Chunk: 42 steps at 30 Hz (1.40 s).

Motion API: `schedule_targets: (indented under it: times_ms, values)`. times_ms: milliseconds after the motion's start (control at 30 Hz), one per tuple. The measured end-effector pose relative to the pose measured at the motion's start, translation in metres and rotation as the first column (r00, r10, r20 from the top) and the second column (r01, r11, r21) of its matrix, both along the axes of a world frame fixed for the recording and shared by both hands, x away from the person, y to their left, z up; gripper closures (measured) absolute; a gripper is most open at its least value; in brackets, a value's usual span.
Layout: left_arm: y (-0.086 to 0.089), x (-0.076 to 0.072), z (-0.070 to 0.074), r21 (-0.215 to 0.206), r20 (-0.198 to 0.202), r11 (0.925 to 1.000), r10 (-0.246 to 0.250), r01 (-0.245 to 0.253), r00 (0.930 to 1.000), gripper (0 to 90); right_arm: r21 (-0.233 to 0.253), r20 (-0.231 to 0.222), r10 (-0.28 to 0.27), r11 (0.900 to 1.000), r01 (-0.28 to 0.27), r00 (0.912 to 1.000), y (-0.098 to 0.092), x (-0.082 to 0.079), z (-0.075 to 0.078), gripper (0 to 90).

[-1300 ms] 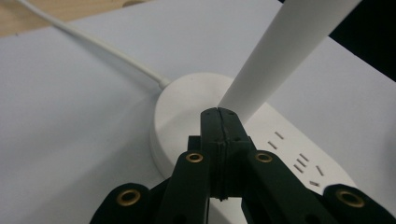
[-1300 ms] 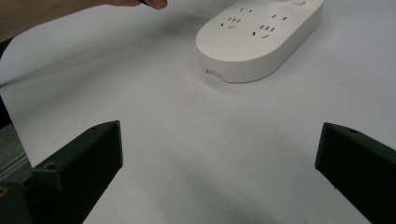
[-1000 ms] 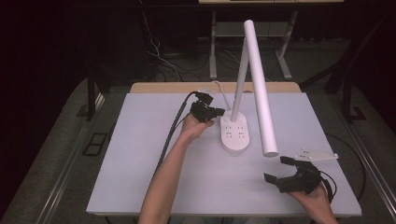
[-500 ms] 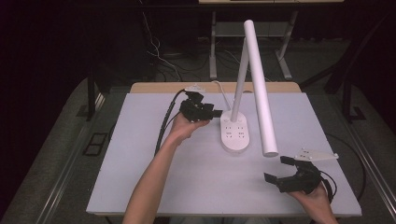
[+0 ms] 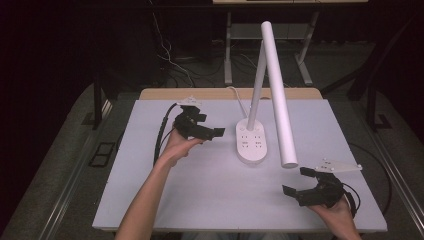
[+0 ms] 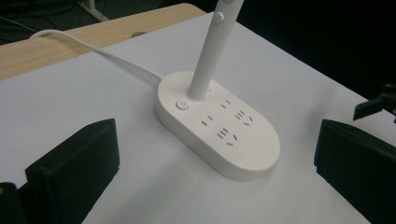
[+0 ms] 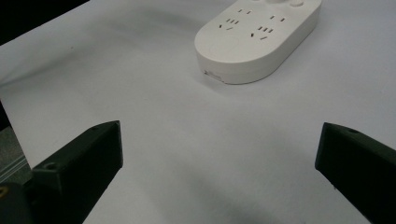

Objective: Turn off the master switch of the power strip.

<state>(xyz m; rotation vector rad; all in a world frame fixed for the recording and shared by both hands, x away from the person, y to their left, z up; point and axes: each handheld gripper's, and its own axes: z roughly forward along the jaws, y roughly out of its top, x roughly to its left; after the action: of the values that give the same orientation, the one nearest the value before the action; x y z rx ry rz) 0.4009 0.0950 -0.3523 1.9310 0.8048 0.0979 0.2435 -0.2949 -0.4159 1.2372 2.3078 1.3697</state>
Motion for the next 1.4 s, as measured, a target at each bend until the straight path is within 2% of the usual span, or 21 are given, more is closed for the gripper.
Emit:
schedule_targets:
  times_ms: [67, 100, 300, 633, 867, 1100, 1400]
  values:
    - [0.008, -0.006, 0.001, -0.006, 0.006, 1.0000, 0.003, -0.003, 1.0000, 0.0, -0.001, -0.001, 0.000, 1.000, 0.000, 1.0000, 0.000, 0.000, 0.000, 0.3]
    - [0.012, -0.009, 0.002, 0.004, 0.013, 1.0000, -0.001, 0.001, 0.9999, 0.0, -0.001, -0.001, -0.001, 1.000, 0.001, 1.0000, 0.000, 0.000, 0.000, 0.3]
    - [0.027, -0.028, -0.001, -0.024, 0.020, 0.9996, 0.018, -0.018, 0.9996, 0.0, -0.003, 0.002, -0.001, 1.000, 0.001, 1.0000, 0.001, 0.000, 0.000, 0.3]
    - [0.049, -0.056, -0.010, -0.015, 0.033, 0.9988, 0.047, -0.047, 0.9983, 0.0, -0.001, 0.001, -0.007, 1.000, 0.007, 1.0000, 0.001, 0.001, 0.000, 0.3]
    - [0.056, -0.075, -0.016, -0.005, 0.055, 0.9981, 0.062, -0.062, 0.9966, 0.0, -0.005, -0.001, -0.008, 1.000, 0.008, 1.0000, 0.002, 0.001, 0.000, 0.3]
    - [0.067, -0.099, -0.031, -0.036, 0.057, 0.9963, 0.080, -0.078, 0.9952, 0.0, -0.005, 0.000, -0.009, 1.000, 0.009, 1.0000, 0.002, 0.001, 0.000, 0.3]
    - [0.074, -0.123, -0.051, -0.034, 0.043, 0.9952, 0.093, -0.092, 0.9947, 0.0, -0.007, 0.002, -0.007, 1.000, 0.007, 1.0000, 0.003, 0.001, 0.000, 0.3]
